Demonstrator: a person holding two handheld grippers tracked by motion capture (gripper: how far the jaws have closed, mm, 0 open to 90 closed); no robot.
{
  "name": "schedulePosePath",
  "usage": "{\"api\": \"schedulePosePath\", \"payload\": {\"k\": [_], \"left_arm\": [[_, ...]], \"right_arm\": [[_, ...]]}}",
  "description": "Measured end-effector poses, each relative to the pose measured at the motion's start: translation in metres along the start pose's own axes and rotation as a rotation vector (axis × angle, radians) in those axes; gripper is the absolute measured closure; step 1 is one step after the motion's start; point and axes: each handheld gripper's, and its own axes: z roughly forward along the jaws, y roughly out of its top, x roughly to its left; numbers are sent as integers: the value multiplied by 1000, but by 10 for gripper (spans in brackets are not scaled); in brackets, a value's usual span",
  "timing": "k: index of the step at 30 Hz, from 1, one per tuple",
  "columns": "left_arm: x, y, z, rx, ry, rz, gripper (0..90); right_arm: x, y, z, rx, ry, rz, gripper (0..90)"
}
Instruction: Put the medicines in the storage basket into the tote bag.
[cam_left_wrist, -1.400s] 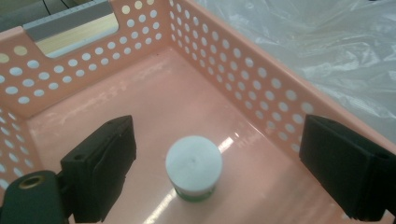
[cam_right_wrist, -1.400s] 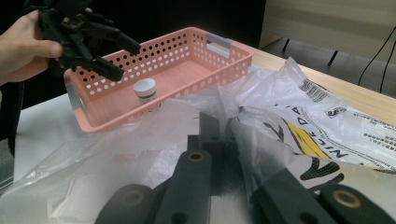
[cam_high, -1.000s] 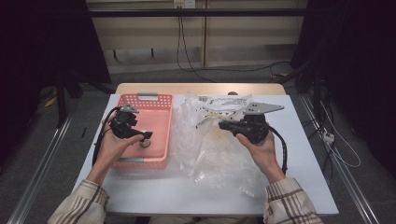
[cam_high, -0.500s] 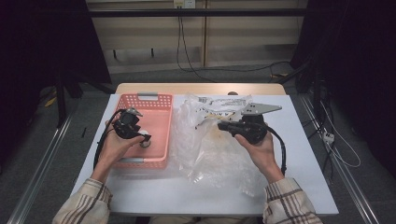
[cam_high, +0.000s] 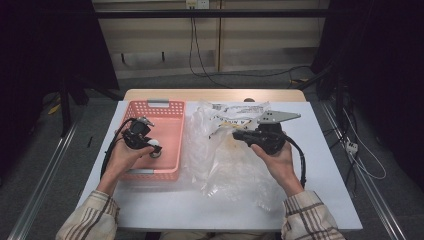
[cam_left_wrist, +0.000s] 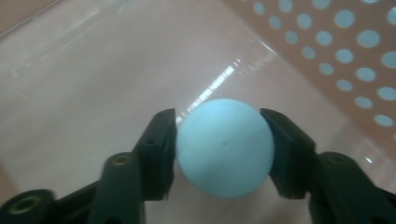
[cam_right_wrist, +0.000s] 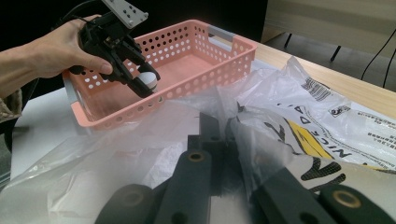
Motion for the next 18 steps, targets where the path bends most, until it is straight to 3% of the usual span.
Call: {"api": "schedulePosePath", "payload": {"k": [6,11,15,18], "left_arm": [[-3,2,0,-17,35,7,506],[-2,1,-8,-67,47,-8,507],[-1,1,-17,-128,32,-37,507],[1,2,-24,-179,-9,-55,507]], "right_arm": [[-1,0,1,2,3,0,900],[-1,0,1,4,1,1,900],[-1,0,0,1,0,1,900],[-2,-1,1,4,0,2,900]]}}
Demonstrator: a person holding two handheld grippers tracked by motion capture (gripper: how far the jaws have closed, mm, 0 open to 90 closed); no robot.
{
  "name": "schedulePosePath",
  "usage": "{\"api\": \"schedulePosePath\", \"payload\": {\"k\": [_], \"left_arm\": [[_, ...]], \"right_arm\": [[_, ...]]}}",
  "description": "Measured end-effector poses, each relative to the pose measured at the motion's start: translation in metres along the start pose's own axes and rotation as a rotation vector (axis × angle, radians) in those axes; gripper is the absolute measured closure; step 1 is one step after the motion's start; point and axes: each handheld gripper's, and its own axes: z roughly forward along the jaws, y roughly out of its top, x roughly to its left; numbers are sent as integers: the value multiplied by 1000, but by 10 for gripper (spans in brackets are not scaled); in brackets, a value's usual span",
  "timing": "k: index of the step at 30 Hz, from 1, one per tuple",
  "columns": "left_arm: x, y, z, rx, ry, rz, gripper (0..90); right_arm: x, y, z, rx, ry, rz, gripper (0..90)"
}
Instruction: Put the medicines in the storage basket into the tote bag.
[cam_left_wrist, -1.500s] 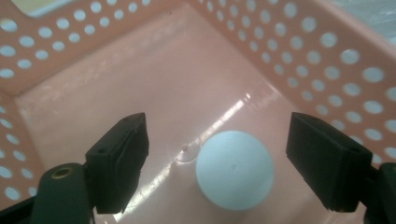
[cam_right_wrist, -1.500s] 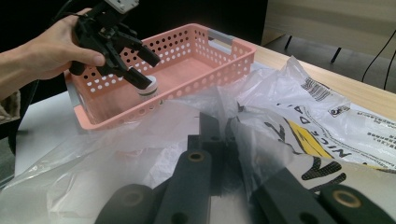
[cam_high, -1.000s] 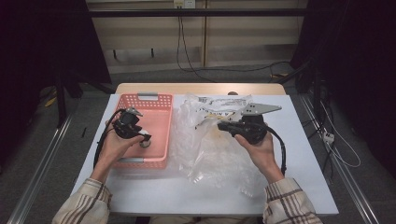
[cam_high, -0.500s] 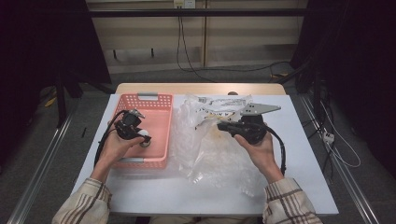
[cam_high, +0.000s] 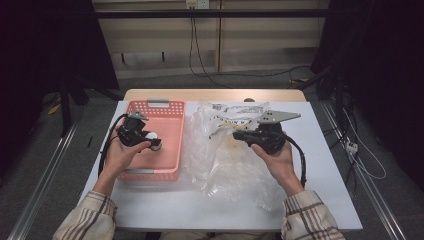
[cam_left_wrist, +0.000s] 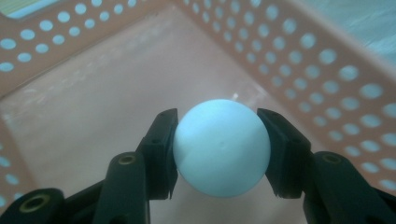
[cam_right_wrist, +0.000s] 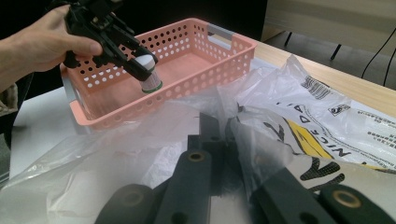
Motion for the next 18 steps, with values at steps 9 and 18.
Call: {"api": "schedulePosePath", "payload": {"k": [9,18], "left_arm": [[-3,3,-13,-69,-26,-28,508],[-17,10,-22,-115,-32,-46,509]], "right_arm": [[1,-1,3,9,4,-5,900],[0,-1,1,8,-1,-4,900]]}}
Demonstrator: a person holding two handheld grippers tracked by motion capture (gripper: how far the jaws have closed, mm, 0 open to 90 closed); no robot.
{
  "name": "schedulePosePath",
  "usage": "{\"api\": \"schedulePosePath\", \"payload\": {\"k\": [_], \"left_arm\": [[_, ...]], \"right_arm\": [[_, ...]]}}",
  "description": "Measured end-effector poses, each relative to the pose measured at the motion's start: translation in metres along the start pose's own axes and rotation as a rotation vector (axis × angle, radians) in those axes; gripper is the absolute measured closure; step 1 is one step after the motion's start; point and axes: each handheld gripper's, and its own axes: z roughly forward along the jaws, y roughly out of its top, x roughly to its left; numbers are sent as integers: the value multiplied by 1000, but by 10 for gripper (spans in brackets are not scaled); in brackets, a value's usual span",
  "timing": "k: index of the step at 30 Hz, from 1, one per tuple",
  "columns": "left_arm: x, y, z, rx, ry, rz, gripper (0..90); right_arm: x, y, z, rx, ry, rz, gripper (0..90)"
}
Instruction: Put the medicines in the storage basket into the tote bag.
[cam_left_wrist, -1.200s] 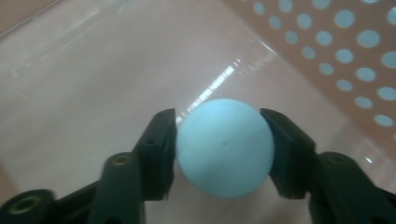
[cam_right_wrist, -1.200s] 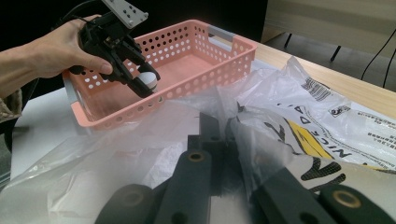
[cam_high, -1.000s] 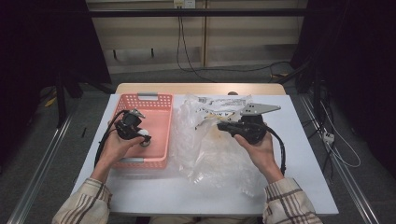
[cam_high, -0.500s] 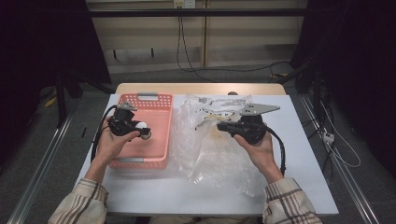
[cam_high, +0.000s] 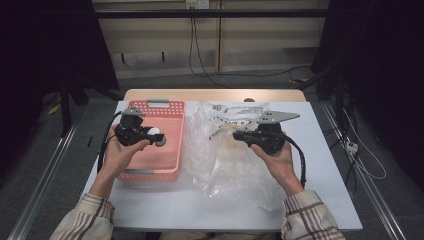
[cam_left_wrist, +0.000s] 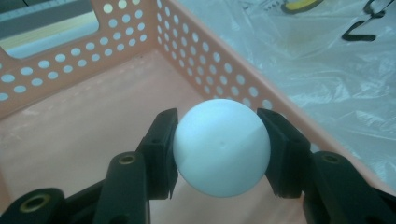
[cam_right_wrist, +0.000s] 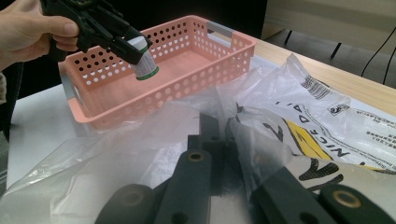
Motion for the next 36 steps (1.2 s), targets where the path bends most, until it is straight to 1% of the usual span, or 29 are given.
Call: {"api": "schedulePosePath", "payload": {"k": [1,2,3,4,5,6,7,8,9,11,12,14,17,21,23,25,27,28,29,30,32,36], "left_arm": [[-2,1,-1,-5,-2,0,509],[-3,1,-3,-5,-1,9,508],[-5,1,-4,-6,-11,6,508],[-7,1,-5,-11,-7,11,509],[-8,2,-6,-15,-14,11,508],[-10,2,-8,-19,-16,20,508],[-12,3,-9,-27,-25,17,508],[-14,3,-11,-29,-22,33,508],[-17,4,-12,-33,-24,33,508],[-21,5,-15,-45,-31,50,508],[-23,6,-16,-43,-47,70,508],[-27,6,-17,-47,-48,91,508],[-33,8,-19,-53,-44,104,508],[-41,10,-23,-73,-53,126,508],[-45,12,-25,-80,-66,139,508],[-50,14,-27,-92,-58,167,508],[-55,15,-29,-111,-66,188,508],[-57,16,-29,-115,-74,189,508],[-59,16,-30,-119,-73,197,508],[-61,17,-31,-125,-73,196,508],[-65,18,-33,-141,-90,194,508],[-74,21,-39,-161,-91,202,508]], "right_arm": [[0,0,0,-1,1,-1,900],[0,0,0,-1,2,-2,900],[0,0,0,-1,2,-2,900],[0,0,0,-1,2,-2,900],[0,0,0,-1,1,-1,900],[0,0,0,-1,1,-1,900],[0,0,0,-2,2,-1,900],[0,0,-1,-1,1,-2,900],[0,0,-1,-2,1,-2,900],[1,0,-1,-1,1,-2,900],[1,0,-1,-2,1,-1,900],[1,0,-1,-2,1,-2,900],[0,0,-1,-2,0,-1,900],[0,0,-1,-3,-3,-2,900],[0,0,-2,-3,-5,-3,900],[0,0,-2,-3,-5,-3,900],[1,0,-2,-4,-6,-4,900],[1,0,-2,-5,-9,-6,900],[1,0,-2,-5,-9,-5,900],[1,0,-2,-6,-8,-3,900],[1,0,-2,-6,-7,-3,900],[1,0,-2,-6,-7,-4,900]]}}
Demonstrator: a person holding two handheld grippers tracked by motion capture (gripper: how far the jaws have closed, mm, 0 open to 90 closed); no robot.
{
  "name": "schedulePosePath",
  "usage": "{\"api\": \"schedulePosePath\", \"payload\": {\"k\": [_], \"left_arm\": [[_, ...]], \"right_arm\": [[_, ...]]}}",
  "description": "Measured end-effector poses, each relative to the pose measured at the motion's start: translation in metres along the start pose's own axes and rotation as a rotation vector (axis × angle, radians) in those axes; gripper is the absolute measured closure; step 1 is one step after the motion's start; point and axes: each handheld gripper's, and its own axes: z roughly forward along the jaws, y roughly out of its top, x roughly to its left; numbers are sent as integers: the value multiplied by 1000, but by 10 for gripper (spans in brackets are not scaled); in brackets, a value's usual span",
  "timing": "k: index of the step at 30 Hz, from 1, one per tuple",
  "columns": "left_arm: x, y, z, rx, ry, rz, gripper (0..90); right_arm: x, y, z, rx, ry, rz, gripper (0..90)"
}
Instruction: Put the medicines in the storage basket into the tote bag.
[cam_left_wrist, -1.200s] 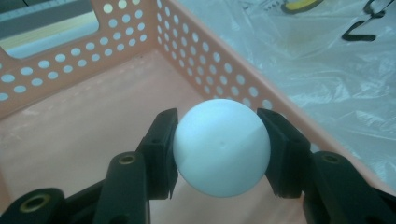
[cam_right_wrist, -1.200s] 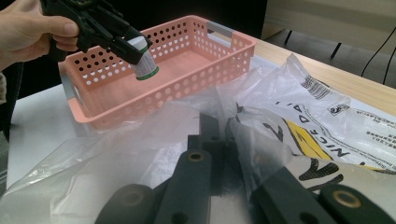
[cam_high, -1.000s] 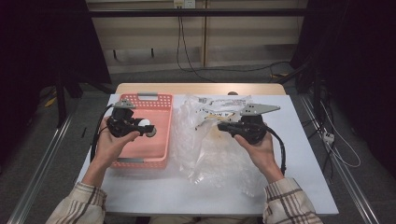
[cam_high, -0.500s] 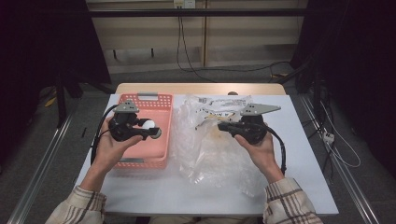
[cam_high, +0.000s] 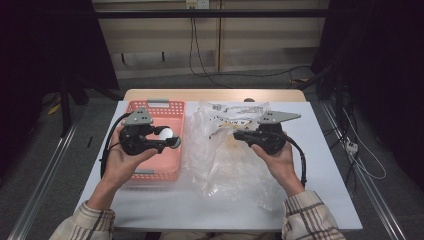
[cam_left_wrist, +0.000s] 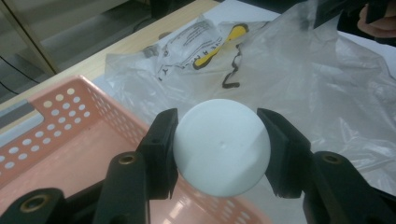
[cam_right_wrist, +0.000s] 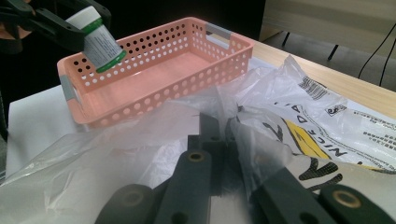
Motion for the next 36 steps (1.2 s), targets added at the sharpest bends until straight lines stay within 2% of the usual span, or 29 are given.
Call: {"api": "schedulePosePath", "payload": {"k": [2,6,13,20,25,36], "left_arm": [[-4,3,-1,-12,-10,12,508],[-9,5,-2,-35,-58,-6,508],[-17,7,1,-57,-76,-10,508],[-29,12,1,-62,-83,18,508],[-41,15,4,-78,-113,25,509],[-69,23,14,-74,-157,67,508]], "right_arm": [[0,0,0,1,-1,1,900],[1,0,1,3,0,-1,900],[1,0,0,1,0,0,900],[1,0,1,3,4,-2,900],[2,0,2,5,6,-3,900],[3,0,4,12,10,-4,900]]}}
